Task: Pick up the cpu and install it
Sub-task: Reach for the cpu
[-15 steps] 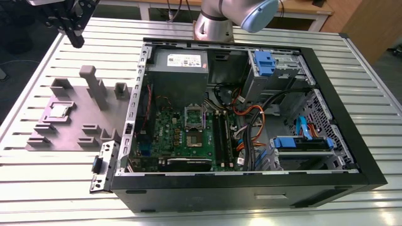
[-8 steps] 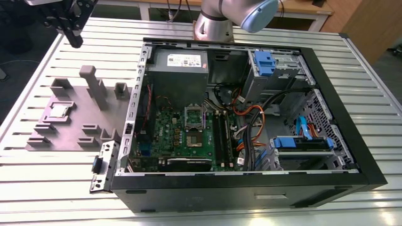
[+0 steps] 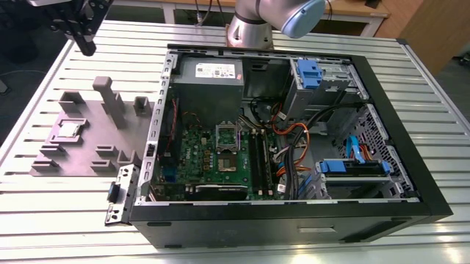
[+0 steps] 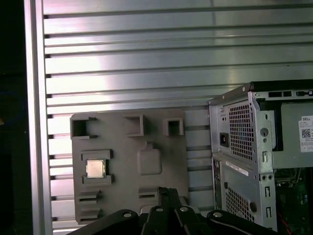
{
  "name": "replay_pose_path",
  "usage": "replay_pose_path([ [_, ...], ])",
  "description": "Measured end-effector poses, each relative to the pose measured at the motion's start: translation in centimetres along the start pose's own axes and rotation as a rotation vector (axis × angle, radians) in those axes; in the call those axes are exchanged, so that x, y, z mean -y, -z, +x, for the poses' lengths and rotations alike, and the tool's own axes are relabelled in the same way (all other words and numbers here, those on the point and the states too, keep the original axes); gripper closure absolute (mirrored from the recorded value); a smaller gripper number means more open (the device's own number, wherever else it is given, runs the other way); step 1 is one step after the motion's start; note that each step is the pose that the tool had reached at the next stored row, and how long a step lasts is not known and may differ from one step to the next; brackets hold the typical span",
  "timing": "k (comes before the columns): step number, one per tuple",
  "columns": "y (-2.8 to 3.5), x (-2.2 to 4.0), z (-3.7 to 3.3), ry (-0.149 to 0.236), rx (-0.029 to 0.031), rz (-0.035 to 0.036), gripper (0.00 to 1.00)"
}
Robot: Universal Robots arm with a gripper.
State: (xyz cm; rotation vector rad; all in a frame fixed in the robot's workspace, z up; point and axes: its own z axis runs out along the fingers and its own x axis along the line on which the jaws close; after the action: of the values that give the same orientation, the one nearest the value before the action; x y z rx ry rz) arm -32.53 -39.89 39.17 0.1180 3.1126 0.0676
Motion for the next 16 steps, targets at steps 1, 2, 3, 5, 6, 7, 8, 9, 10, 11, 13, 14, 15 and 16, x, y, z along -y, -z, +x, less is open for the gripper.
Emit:
replay_pose_path([
  [1, -0.01, 0.00, 0.05, 0.000, 0.0002, -0.0001, 0.89],
  [2, 0.00, 0.01, 0.09, 0.000, 0.0000, 0.0000, 0.89],
  [3, 0.00, 0.01, 0.12, 0.000, 0.0000, 0.0000, 0.89],
  [5, 0.00, 0.01, 0.17, 0.000, 0.0001, 0.0000, 0.89],
  [6, 0.00, 0.01, 0.20, 0.000, 0.0000, 0.0000, 0.89],
  [7, 0.00, 0.02, 0.23, 0.000, 0.0000, 0.0000, 0.89],
  [8, 0.00, 0.02, 0.25, 0.000, 0.0001, 0.0000, 0.89],
  [9, 0.00, 0.02, 0.26, 0.000, 0.0001, 0.0000, 0.89],
  [10, 0.01, 0.02, 0.28, 0.000, 0.0001, 0.0000, 0.89],
  [11, 0.00, 0.02, 0.28, 0.000, 0.0001, 0.0000, 0.89],
  [13, 0.00, 0.02, 0.31, 0.000, 0.0001, 0.0000, 0.89],
  [14, 0.01, 0.03, 0.34, 0.000, 0.0001, 0.0000, 0.89],
  [15, 0.01, 0.03, 0.38, 0.000, 0.0001, 0.0000, 0.89],
  [16, 0.01, 0.03, 0.41, 0.000, 0.0002, -0.0001, 0.89],
])
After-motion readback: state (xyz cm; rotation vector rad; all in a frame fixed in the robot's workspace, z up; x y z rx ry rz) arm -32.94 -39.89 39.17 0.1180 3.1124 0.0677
